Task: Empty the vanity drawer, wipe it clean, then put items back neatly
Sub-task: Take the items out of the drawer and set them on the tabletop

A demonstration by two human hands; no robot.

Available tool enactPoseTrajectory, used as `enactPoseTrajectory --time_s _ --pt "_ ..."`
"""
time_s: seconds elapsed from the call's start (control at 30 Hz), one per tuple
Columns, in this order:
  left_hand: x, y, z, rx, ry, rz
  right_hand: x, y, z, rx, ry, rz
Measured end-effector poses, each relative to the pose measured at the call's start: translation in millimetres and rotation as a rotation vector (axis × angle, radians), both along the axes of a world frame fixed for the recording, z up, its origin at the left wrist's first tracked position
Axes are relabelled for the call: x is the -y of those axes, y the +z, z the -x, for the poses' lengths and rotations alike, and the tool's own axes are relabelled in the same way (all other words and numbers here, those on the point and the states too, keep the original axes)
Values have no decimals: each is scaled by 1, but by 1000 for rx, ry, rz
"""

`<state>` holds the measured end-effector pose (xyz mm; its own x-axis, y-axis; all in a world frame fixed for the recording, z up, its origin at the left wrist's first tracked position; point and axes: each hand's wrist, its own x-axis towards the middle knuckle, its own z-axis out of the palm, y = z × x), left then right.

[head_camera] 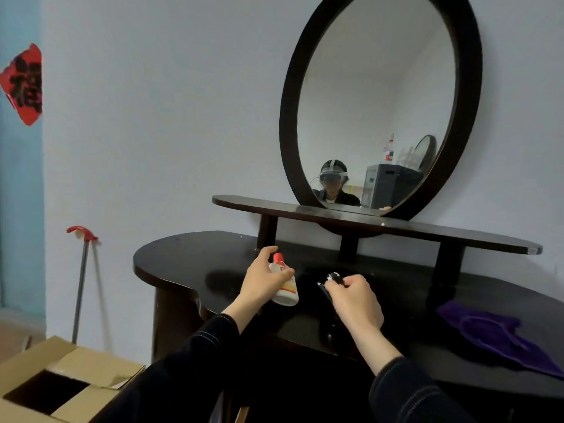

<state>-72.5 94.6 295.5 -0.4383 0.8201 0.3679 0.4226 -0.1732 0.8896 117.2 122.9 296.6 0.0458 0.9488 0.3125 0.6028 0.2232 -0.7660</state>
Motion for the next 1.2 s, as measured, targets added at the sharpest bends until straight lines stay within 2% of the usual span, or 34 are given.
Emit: enactPoseTrajectory --time_s 0.23,0.37,0.53,0.73,0.97,1.1,1.2 --pt "-2 -4 2 -270 79 45 -9 0 21 188 20 -65" --pt "-1 -5 0 -363 100 64 -2 2 15 169 137 -56" --pt "4 -3 -1 -350 31 85 3 -1 12 146 248 -34" --pt "4 -4 0 -311 57 66 13 -2 3 -39 505 85" --pt "6 -2 -2 -304 28 75 9 -5 6 230 466 -101" --pt "-2 -4 2 -303 55 55 6 -5 20 561 339 -310" --pt "-8 -6 4 -301 92 45 4 -5 27 606 340 -350"
